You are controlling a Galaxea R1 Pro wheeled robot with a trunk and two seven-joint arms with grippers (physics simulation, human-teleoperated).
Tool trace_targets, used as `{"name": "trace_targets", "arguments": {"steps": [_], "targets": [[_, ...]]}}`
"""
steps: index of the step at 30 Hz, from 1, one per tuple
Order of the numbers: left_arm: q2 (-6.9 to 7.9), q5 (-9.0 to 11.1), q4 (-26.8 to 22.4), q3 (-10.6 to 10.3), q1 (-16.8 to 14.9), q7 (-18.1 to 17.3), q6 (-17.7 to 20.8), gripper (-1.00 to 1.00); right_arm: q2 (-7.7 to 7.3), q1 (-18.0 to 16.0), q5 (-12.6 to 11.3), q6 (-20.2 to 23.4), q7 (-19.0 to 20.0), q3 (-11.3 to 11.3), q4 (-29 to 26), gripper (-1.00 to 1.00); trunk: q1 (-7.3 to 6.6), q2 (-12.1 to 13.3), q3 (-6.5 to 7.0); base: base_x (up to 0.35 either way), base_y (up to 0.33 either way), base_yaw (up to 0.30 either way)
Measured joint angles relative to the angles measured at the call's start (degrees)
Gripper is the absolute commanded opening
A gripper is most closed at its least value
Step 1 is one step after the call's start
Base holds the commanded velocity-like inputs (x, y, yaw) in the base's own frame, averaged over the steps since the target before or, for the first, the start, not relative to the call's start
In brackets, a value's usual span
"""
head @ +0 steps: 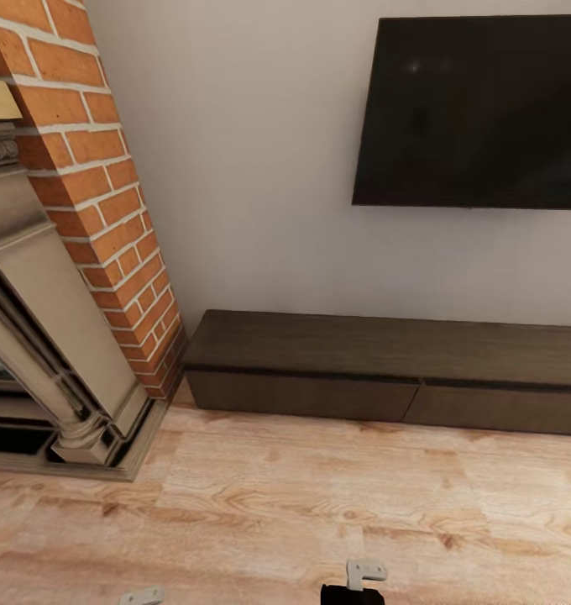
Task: Place each of the two pumpkins and all three candles from the living room inside a cabinet in the living room (use any cabinet), then make sure every cabinet is closed, and position the cauldron so it is next to a table in the living room.
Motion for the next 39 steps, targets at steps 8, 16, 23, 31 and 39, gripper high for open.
{"name": "trace_targets", "arguments": {"steps": [8,16,23,31,39], "targets": [[0.04,0.01,0.00,0.00,-0.02,0.00,0.00,1.00,0.01,0.03,0.00,0.06,-0.01,0.01,0.00,1.00,0.00,0.00,0.00,0.000,0.164,0.000],[0.00,0.00,0.00,0.00,0.00,0.00,0.00,1.00,0.01,0.01,-0.08,0.09,0.00,0.01,-0.02,1.00,0.00,0.00,0.00,-0.041,0.045,-0.113],[0.00,0.00,0.00,0.00,-0.01,0.00,0.00,1.00,0.01,0.00,-0.02,0.09,0.00,0.01,-0.05,1.00,0.00,0.00,0.00,-0.112,0.027,-0.200],[0.00,0.00,0.00,0.00,0.00,0.00,0.00,1.00,0.01,0.02,-0.05,0.09,0.00,0.01,-0.07,1.00,0.00,0.00,0.00,-0.149,0.001,-0.015],[0.00,0.00,0.00,0.00,-0.01,0.00,0.00,1.00,0.02,-0.01,-0.01,0.09,0.00,0.01,-0.08,1.00,0.00,0.00,0.00,-0.070,-0.054,-0.001]]}}
